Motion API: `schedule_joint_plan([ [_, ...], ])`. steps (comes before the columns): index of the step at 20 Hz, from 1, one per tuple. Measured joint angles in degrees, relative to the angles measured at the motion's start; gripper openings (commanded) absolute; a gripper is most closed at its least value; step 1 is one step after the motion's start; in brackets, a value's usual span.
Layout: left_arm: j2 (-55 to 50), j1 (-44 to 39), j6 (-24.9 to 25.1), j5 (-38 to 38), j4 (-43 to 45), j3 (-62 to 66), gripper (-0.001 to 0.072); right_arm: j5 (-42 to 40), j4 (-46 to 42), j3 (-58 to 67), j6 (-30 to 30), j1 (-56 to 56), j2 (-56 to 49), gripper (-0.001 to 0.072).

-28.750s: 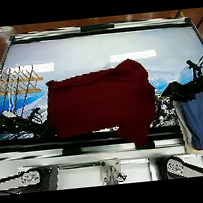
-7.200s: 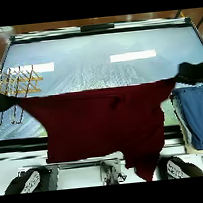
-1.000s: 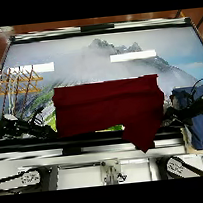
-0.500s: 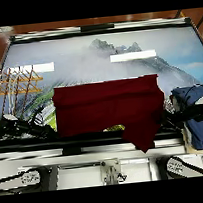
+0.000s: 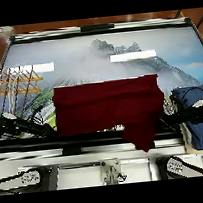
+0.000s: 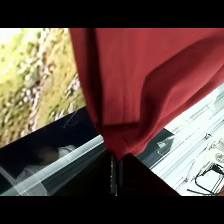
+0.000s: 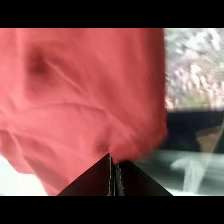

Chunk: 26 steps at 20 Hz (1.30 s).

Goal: Fold the shirts.

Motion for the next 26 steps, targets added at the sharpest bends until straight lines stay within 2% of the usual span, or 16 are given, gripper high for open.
schedule_joint_plan([
  [1,0.04,0.0,0.0,-0.7,-0.17,1.44,0.0033,-0.98,0.81,1.64,-0.24,-0.11,0.13,0.0069],
  [4,0.04,-0.07,-0.26,-2.84,-0.68,8.26,0.0033,3.15,5.66,8.24,0.5,-0.04,0.37,0.0069],
  [8,-1.36,-1.6,-1.92,-4.13,-1.36,20.79,0.0035,4.55,7.74,18.78,3.04,2.05,-1.16,0.0069],
  [17,-15.91,-4.72,-10.67,-4.7,-1.6,47.74,0.0037,-0.37,7.91,47.54,9.68,11.1,-17.94,0.0069],
  [20,-20.5,-5.79,-12.72,-4.74,-1.68,52.11,0.0038,-0.68,7.72,53.42,11.21,11.82,-23.17,0.0069],
  [26,-27.85,-8.07,-16.33,-4.74,-1.62,54.51,0.0056,-3.85,6.14,56.63,11.52,14.4,-30.42,0.0079],
])
